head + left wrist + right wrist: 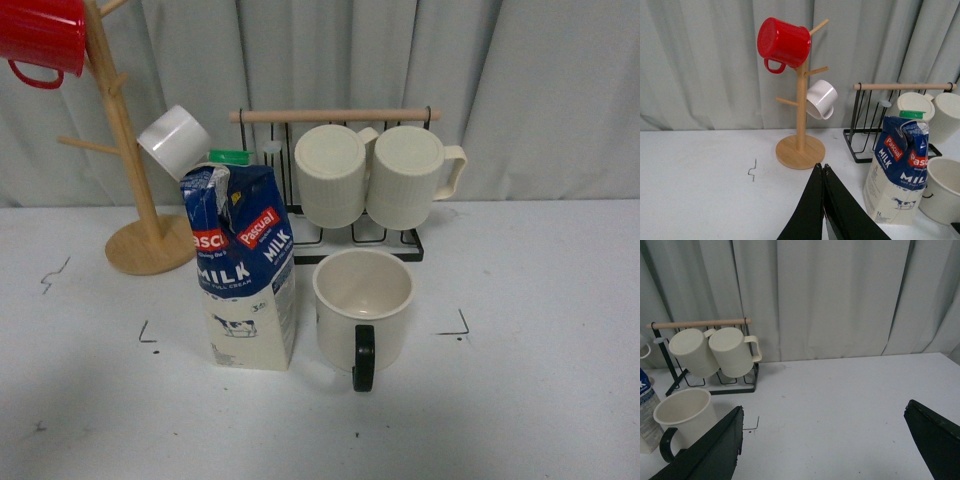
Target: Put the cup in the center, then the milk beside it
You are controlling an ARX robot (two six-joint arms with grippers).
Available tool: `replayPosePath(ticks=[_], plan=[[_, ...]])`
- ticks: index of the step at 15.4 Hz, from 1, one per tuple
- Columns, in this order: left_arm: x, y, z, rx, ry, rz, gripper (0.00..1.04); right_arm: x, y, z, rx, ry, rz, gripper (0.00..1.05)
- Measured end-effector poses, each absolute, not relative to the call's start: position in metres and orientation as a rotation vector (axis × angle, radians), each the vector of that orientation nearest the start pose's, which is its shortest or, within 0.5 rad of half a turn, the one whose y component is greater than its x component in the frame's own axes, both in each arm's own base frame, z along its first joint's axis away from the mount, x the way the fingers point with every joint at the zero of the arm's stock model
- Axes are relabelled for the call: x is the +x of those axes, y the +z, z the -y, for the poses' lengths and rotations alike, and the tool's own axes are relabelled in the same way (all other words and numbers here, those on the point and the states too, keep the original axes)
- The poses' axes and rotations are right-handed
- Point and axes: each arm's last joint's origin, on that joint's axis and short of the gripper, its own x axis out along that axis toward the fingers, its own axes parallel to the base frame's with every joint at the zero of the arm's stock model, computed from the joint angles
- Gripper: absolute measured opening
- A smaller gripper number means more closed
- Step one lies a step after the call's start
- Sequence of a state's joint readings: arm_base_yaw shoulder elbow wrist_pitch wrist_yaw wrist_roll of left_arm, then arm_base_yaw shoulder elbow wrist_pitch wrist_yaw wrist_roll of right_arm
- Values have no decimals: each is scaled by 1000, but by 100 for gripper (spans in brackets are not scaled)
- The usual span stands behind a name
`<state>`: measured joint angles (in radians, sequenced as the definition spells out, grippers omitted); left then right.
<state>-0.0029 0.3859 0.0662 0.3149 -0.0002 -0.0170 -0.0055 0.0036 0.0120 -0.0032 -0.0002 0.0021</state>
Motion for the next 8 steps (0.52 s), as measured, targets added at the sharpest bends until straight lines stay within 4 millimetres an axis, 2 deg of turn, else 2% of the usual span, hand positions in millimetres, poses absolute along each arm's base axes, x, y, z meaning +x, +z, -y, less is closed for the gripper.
replayPosePath(ticks=[6, 8], plan=[[114, 169, 0, -17, -2, -1, 2, 97, 167, 1, 2, -5, 5, 98], [111, 170, 0, -17, -3, 17, 2, 97, 167, 1, 2, -5, 5, 98]])
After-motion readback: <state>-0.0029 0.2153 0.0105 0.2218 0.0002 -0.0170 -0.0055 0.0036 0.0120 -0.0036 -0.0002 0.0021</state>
